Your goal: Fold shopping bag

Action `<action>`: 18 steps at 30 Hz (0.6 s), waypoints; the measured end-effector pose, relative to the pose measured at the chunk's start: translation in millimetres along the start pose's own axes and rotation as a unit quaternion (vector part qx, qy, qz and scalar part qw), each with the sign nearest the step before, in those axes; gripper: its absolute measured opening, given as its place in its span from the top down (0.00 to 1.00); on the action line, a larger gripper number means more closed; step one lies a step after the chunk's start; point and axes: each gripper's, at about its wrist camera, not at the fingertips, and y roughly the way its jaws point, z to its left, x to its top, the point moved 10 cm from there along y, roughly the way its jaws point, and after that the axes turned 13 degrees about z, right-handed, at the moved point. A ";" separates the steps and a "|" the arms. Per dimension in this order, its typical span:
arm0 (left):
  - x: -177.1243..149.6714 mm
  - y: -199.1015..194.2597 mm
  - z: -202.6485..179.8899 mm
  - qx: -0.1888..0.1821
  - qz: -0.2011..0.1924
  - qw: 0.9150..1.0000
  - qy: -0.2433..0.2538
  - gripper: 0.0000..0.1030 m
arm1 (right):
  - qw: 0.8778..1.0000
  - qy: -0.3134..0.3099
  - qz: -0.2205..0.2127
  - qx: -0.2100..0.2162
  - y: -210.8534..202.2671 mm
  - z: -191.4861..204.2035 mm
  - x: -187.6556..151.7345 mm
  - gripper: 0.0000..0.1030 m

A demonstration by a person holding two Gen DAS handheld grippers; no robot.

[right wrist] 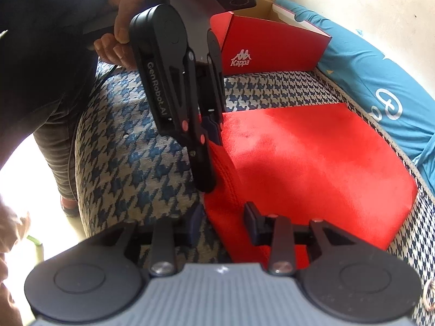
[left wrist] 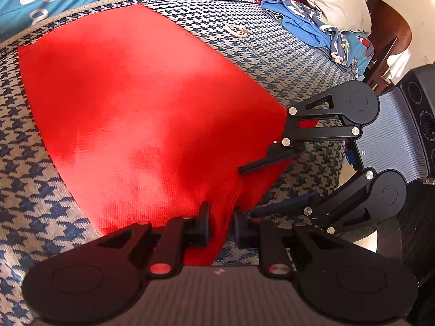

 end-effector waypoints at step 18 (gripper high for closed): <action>-9.4 -46.3 -36.8 0.181 -0.074 0.974 0.115 0.76 | 0.989 0.088 0.014 0.114 11.1 -23.4 6.6 0.79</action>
